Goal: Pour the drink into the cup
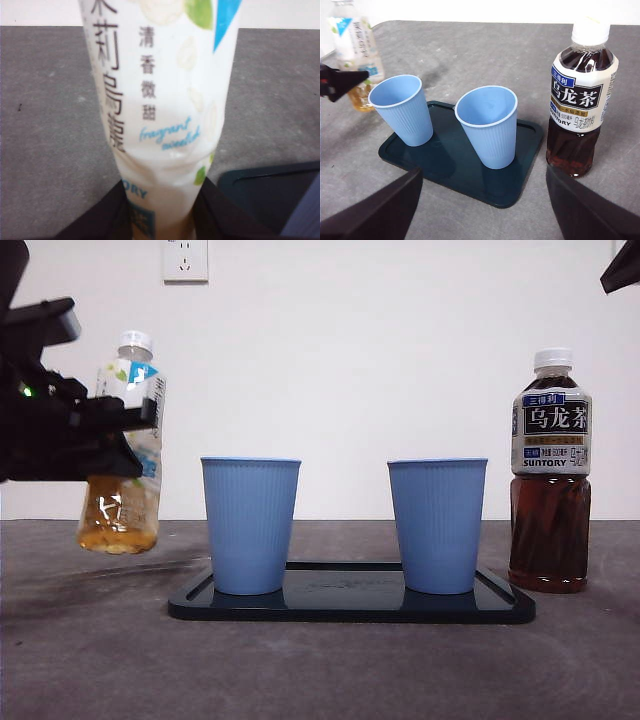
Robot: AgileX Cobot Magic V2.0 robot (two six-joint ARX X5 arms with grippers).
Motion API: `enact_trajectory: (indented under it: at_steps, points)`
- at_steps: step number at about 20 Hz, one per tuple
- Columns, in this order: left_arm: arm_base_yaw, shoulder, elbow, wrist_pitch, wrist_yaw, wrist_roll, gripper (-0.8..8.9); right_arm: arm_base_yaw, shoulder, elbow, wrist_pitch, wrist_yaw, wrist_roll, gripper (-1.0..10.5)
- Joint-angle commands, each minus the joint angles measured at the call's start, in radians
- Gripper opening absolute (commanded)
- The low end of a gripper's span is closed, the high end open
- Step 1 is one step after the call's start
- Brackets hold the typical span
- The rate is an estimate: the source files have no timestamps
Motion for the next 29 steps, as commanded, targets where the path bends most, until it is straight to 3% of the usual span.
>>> enact_trajectory:
  at_steps: [1,8,12,16,19,29]
  points:
    - [0.0,0.041,0.018,0.091,-0.001,-0.002,0.07,0.006,0.001,0.009,0.006,0.002,0.011,3.9]
    - [0.014,0.097,0.018,0.093,-0.001,-0.002,0.1,0.006,0.001,0.009,0.006,0.002,0.01,3.9]
    - [0.013,0.097,0.018,0.047,-0.001,-0.028,1.7,0.006,0.001,0.009,0.006,0.002,0.006,3.9]
    - [0.011,0.095,0.018,-0.069,0.0,-0.052,1.98,0.006,0.001,0.009,0.006,0.002,0.003,3.9]
    - [0.002,0.093,0.018,-0.156,0.0,-0.053,2.95,0.006,0.001,0.009,0.006,0.002,0.002,3.9]
    - [-0.002,0.079,0.018,-0.267,0.0,-0.058,3.19,0.006,0.001,0.009,0.006,0.002,-0.016,3.9]
